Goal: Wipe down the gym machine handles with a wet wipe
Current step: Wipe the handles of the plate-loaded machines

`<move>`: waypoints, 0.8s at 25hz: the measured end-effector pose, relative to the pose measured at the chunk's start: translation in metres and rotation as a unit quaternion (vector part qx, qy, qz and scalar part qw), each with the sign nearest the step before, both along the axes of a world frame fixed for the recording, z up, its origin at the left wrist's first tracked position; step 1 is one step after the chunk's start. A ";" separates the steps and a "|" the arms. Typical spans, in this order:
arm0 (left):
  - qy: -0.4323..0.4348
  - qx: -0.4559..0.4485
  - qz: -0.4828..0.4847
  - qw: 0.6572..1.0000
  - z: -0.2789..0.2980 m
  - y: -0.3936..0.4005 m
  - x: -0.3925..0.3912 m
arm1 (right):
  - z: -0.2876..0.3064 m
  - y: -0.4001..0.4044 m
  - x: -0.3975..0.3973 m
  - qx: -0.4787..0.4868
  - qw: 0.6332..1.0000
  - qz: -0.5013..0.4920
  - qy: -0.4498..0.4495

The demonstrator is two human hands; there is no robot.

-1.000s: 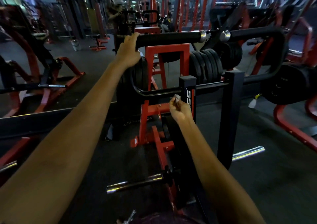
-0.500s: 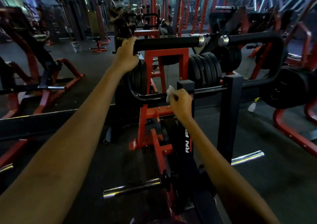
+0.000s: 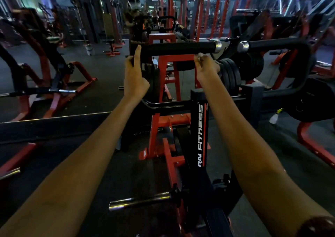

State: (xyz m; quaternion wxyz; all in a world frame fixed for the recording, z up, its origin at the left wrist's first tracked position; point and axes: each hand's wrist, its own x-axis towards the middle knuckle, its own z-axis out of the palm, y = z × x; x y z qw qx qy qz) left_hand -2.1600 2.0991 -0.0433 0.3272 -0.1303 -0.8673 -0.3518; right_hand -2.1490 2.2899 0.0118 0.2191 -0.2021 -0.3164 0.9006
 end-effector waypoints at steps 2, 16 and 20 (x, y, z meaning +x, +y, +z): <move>-0.027 0.066 0.007 0.997 -0.013 0.001 0.008 | -0.004 -0.025 0.007 0.023 0.999 0.022 0.015; -0.160 0.163 -0.015 0.974 -0.020 -0.007 0.017 | -0.012 -0.076 -0.008 0.100 0.988 0.120 0.009; -0.151 0.174 -0.033 0.973 -0.024 -0.008 0.016 | -0.015 -0.113 0.002 0.231 0.960 0.157 0.016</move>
